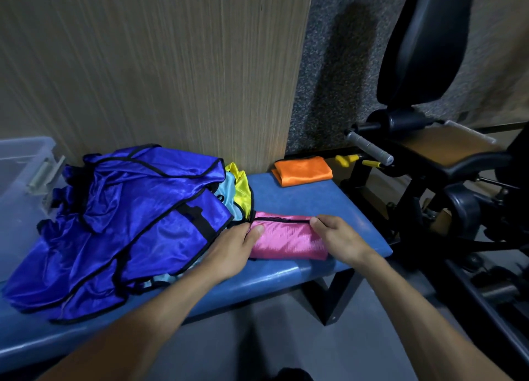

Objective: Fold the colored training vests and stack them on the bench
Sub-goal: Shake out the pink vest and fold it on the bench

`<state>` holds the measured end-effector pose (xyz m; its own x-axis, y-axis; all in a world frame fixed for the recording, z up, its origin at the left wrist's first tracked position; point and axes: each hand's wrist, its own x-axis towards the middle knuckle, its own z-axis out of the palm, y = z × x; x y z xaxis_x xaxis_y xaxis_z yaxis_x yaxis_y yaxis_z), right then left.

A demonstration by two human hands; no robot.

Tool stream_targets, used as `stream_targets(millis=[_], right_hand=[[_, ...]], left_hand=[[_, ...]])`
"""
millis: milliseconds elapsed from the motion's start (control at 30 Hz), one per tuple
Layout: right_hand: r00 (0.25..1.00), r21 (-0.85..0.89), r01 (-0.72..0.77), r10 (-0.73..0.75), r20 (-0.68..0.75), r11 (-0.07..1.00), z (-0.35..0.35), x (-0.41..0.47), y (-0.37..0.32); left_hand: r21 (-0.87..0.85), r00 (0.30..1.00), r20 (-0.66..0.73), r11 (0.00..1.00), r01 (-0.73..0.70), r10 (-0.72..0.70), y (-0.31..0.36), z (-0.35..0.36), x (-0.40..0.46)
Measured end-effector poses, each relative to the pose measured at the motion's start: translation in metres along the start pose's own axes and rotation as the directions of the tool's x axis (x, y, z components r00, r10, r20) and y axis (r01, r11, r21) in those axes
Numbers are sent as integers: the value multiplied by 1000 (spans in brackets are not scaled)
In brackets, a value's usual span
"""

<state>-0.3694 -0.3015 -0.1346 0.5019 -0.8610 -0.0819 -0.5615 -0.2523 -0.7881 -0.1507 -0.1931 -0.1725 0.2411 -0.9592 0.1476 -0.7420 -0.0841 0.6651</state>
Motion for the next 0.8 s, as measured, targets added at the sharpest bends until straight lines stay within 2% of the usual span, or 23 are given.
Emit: stream_targets(millis=[133,267,400,533,700,800], right_hand=[[991,-109,-13,-2,-135,994,10,16,-6],[980,-237,-65,16,-201,969,18,33,-6],[976,-480,-139,40,-212,866,27,44,-4],[977,-667,-153,7,-215,730,35,50,-7],[978,-645,-176,56,-202,744,41,55,-1],[974,-617,-190,66,-218,764,42,56,3]], left_hand=[[73,994,-8,991,109,-109,2,3,15],[117,971,37,966,232,-238,2,4,28],[202,943,57,929,310,-327,3,3,40],[267,926,54,899,348,-375,1,4,50],[248,912,58,891,382,-407,-5,4,58],[279,905,4,869,408,-426,-3,7,60]])
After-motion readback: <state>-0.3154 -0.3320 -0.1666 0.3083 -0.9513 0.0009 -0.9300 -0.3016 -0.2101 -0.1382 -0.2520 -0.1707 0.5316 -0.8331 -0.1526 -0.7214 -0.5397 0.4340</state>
